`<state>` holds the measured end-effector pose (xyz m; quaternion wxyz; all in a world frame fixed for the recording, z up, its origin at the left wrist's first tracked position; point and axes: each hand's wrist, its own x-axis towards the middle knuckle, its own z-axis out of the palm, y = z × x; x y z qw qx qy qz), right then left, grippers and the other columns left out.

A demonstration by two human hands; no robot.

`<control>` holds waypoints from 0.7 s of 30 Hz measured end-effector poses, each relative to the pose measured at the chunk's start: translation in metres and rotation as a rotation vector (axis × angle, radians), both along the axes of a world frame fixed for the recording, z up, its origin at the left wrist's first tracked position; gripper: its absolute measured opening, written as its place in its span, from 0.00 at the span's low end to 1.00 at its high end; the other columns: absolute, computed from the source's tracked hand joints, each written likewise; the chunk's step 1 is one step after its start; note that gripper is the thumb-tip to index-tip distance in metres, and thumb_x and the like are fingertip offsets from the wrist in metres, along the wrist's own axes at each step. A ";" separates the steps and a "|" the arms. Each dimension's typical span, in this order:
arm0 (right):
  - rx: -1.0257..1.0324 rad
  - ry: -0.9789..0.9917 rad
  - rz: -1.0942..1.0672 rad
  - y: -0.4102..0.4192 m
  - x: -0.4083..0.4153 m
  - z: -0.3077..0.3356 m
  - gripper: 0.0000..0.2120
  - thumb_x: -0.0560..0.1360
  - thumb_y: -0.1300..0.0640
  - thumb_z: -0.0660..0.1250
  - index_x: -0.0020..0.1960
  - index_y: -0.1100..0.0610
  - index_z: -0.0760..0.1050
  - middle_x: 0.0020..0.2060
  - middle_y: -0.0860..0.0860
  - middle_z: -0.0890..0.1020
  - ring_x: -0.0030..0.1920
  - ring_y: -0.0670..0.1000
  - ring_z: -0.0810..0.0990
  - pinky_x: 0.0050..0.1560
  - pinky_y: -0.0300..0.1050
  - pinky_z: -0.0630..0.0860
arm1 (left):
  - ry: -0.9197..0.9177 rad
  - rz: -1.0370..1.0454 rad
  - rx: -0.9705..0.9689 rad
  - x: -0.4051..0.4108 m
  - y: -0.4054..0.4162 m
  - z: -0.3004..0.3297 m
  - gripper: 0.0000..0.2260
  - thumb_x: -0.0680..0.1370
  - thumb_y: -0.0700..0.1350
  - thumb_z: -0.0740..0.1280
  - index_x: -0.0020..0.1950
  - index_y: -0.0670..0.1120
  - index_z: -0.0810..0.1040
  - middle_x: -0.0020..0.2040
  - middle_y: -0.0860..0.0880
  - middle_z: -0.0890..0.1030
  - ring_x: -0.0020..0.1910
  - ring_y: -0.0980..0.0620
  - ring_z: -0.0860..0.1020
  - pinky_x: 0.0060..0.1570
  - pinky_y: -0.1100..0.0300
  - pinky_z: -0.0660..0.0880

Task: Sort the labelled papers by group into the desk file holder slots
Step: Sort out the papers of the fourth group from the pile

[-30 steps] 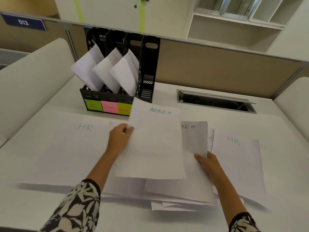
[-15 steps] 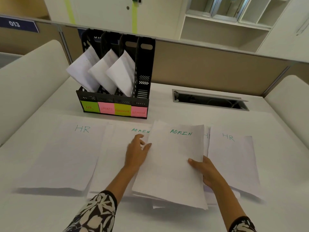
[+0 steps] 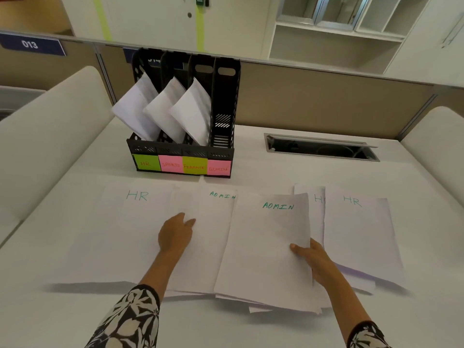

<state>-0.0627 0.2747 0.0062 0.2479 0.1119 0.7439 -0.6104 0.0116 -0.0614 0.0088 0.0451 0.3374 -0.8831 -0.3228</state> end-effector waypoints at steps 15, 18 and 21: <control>-0.105 0.003 0.041 -0.020 -0.008 0.017 0.15 0.72 0.57 0.71 0.58 0.56 0.74 0.48 0.56 0.84 0.47 0.59 0.84 0.39 0.51 0.82 | 0.346 0.005 0.296 0.004 -0.077 0.058 0.11 0.78 0.51 0.64 0.53 0.46 0.79 0.48 0.46 0.82 0.45 0.48 0.79 0.43 0.59 0.72; -0.158 0.005 0.085 -0.031 -0.016 0.025 0.16 0.73 0.56 0.70 0.59 0.58 0.76 0.49 0.56 0.85 0.48 0.58 0.84 0.42 0.51 0.82 | 0.308 -0.134 0.400 -0.009 -0.023 0.050 0.07 0.77 0.49 0.66 0.51 0.48 0.80 0.46 0.50 0.82 0.45 0.51 0.80 0.39 0.63 0.73; -0.186 -0.030 0.092 -0.039 -0.025 0.031 0.13 0.75 0.52 0.67 0.55 0.58 0.80 0.51 0.59 0.84 0.45 0.56 0.85 0.40 0.48 0.81 | 0.288 -0.242 0.497 -0.015 0.023 0.040 0.08 0.77 0.48 0.67 0.53 0.50 0.69 0.45 0.55 0.77 0.44 0.53 0.77 0.41 0.64 0.73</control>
